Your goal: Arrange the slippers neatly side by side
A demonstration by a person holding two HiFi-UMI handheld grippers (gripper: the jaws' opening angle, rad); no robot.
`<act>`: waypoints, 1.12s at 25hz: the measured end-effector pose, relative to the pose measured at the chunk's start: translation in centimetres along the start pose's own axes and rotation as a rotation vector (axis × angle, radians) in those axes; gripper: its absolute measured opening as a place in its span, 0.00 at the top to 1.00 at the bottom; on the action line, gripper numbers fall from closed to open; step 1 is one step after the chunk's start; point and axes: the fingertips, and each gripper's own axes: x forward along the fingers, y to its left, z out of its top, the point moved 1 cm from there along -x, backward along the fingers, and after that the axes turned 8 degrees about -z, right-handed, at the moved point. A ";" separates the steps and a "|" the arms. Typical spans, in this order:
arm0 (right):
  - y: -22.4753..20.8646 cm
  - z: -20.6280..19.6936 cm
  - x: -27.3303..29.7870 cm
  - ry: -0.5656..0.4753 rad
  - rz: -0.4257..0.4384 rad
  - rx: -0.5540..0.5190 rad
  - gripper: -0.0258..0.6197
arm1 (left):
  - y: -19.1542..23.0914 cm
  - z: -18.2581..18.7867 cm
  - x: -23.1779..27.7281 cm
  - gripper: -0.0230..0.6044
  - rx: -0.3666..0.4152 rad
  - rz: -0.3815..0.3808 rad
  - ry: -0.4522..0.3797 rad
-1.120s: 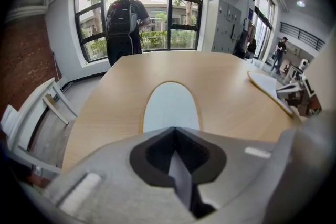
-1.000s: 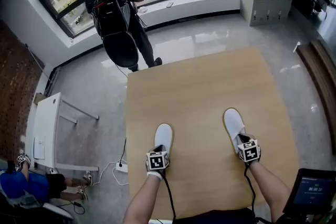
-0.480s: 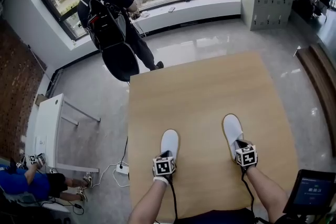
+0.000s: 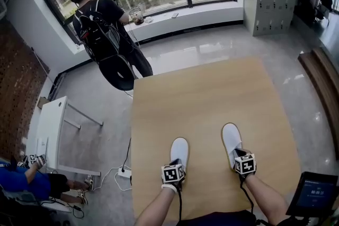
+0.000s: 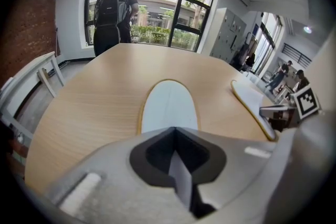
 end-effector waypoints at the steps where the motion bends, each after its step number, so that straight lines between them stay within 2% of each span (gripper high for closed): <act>1: 0.1 -0.2 0.0 0.000 0.004 0.004 0.94 | -0.4 -0.2 0.1 0.96 -0.002 -0.009 0.000; 10: 2.8 -2.3 -1.7 0.019 0.046 0.003 0.94 | -3.8 -2.9 -0.7 0.96 -0.005 -0.053 0.015; 15: 4.0 -3.0 0.1 0.030 0.080 0.028 0.94 | -4.3 -3.0 1.5 0.96 -0.015 -0.066 0.008; 20: 6.2 -4.8 -4.1 0.037 0.097 0.023 0.94 | -7.0 -5.7 -1.8 0.96 -0.062 -0.081 0.006; 25: 7.7 -6.1 -5.4 0.051 0.131 0.039 0.94 | -9.1 -7.6 -2.1 0.96 -0.067 -0.104 -0.008; 28: 8.2 -6.8 -6.4 0.064 0.143 0.054 0.94 | -9.9 -8.1 -2.9 0.96 -0.084 -0.081 -0.006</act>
